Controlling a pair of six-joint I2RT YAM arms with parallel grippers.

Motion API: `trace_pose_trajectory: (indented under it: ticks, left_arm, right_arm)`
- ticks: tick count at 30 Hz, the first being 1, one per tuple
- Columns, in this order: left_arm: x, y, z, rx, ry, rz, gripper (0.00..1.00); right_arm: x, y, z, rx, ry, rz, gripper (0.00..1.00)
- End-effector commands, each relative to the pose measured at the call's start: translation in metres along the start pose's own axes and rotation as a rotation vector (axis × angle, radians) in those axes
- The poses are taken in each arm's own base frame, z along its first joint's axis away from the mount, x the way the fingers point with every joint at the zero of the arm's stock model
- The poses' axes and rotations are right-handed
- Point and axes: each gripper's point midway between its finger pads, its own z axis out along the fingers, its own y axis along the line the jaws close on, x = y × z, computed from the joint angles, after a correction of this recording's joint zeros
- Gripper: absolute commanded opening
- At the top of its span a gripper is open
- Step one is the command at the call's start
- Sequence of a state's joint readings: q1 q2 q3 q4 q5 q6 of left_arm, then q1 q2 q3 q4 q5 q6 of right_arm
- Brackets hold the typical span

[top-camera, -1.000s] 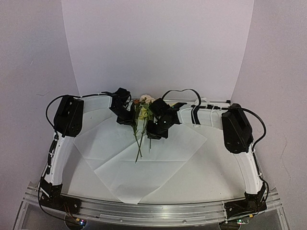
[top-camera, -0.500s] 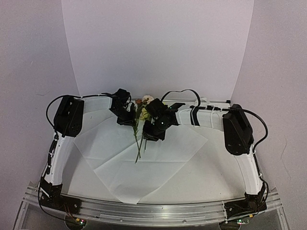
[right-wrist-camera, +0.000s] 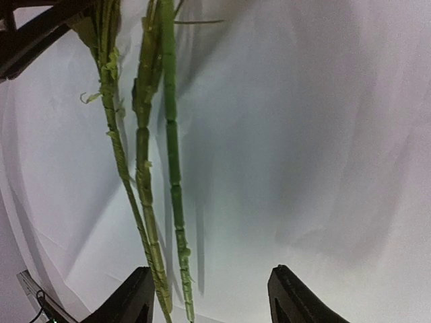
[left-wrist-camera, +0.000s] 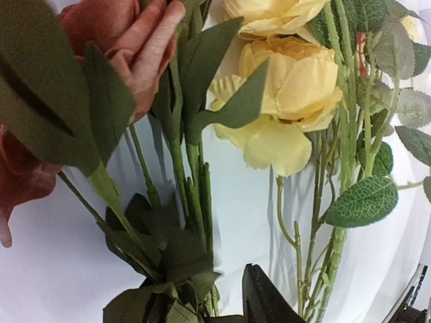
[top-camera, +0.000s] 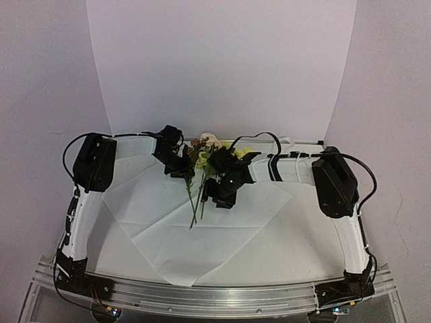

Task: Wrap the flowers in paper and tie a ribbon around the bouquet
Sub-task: Adjust the fake flower on the flattened wrapping paper.

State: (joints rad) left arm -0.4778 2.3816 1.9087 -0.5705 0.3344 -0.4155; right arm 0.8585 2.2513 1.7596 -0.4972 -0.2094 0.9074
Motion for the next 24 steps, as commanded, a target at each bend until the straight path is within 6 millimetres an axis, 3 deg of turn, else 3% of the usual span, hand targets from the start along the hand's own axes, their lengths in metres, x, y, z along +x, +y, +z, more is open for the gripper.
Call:
trace_pose_trajectory:
  ticks: [1, 6, 12, 17, 24]
  left_arm:
    - [-0.032, -0.038, -0.060, 0.070, -0.133, 0.041, 0.48]
    - [-0.036, -0.058, -0.094, 0.123, -0.184, 0.048, 0.61]
    - [-0.025, -0.059, -0.120, 0.122, -0.212, 0.028, 0.74]
    - [-0.004, -0.047, -0.141, 0.088, -0.247, -0.029, 0.78]
    - [0.052, -0.028, -0.162, 0.093, -0.277, -0.111, 0.81]
  right_arm:
    - [-0.007, 0.012, -0.052, -0.035, -0.080, -0.062, 0.65]
    - [0.019, -0.002, -0.074, -0.012, -0.081, -0.086, 0.71]
    - [0.061, -0.022, -0.097, -0.036, -0.103, 0.003, 0.75]
    - [0.103, -0.026, -0.104, -0.089, -0.111, 0.094, 0.77]
    - [0.162, -0.029, -0.098, -0.169, -0.107, 0.208, 0.74]
